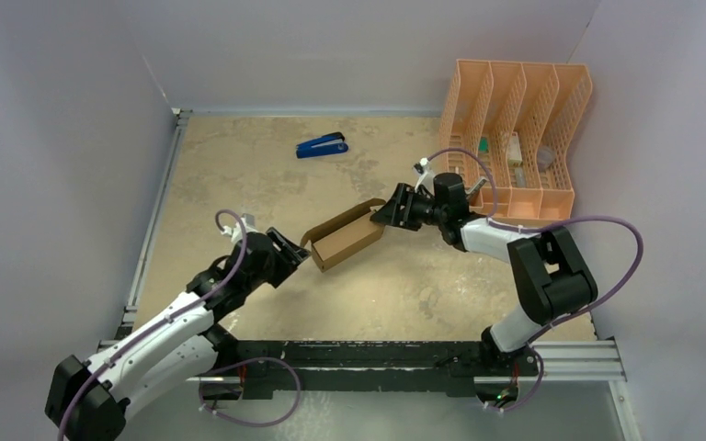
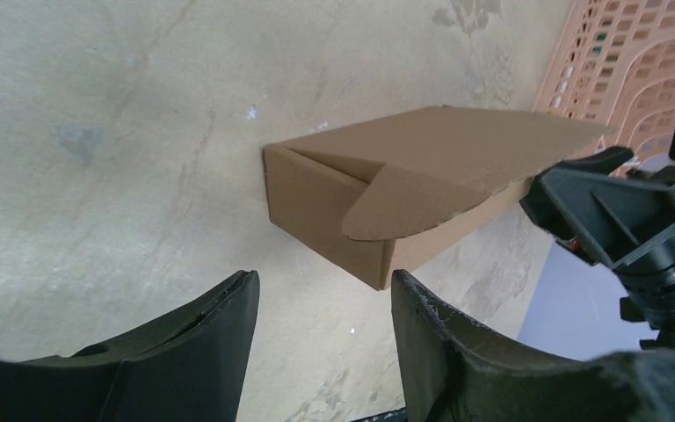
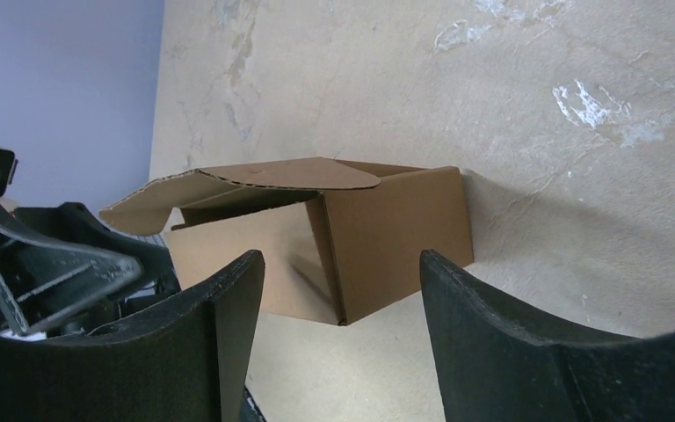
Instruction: Fold the paper box
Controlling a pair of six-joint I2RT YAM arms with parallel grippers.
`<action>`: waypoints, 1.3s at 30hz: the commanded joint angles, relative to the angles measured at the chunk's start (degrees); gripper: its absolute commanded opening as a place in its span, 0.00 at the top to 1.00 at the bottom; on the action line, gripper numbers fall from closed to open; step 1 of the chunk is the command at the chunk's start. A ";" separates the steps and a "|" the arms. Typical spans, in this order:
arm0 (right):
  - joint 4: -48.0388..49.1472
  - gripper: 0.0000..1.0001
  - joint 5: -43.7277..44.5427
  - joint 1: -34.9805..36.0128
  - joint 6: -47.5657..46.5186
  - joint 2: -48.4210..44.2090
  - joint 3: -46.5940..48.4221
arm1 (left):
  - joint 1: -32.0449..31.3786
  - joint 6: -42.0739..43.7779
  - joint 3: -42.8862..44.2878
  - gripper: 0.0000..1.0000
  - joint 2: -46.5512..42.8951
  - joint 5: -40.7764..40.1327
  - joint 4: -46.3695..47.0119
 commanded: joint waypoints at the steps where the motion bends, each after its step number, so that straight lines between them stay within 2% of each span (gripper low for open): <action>1: 6.52 0.32 -0.97 -0.25 2.09 0.23 -0.09 | -5.78 -3.42 1.29 0.43 3.57 -6.90 8.97; 5: 7.61 0.33 -1.19 -0.23 2.56 0.89 -0.08 | -9.32 -4.92 0.78 0.43 6.02 -12.82 11.65; 15: 8.62 0.35 -1.90 -0.27 3.60 1.88 -0.69 | -10.12 -6.25 -1.01 0.46 11.46 -18.30 18.39; 24: 7.75 0.41 -1.63 -0.12 4.08 1.90 -1.19 | -10.17 -5.17 -1.37 0.64 14.17 -18.10 18.44; 31: 6.65 0.46 0.26 0.69 4.66 0.72 -3.32 | -10.14 -0.70 -0.58 0.74 15.74 -19.06 18.30; 39: 4.19 0.46 3.14 1.57 4.03 -2.49 -3.76 | -9.67 9.27 3.80 0.71 17.95 -19.46 17.15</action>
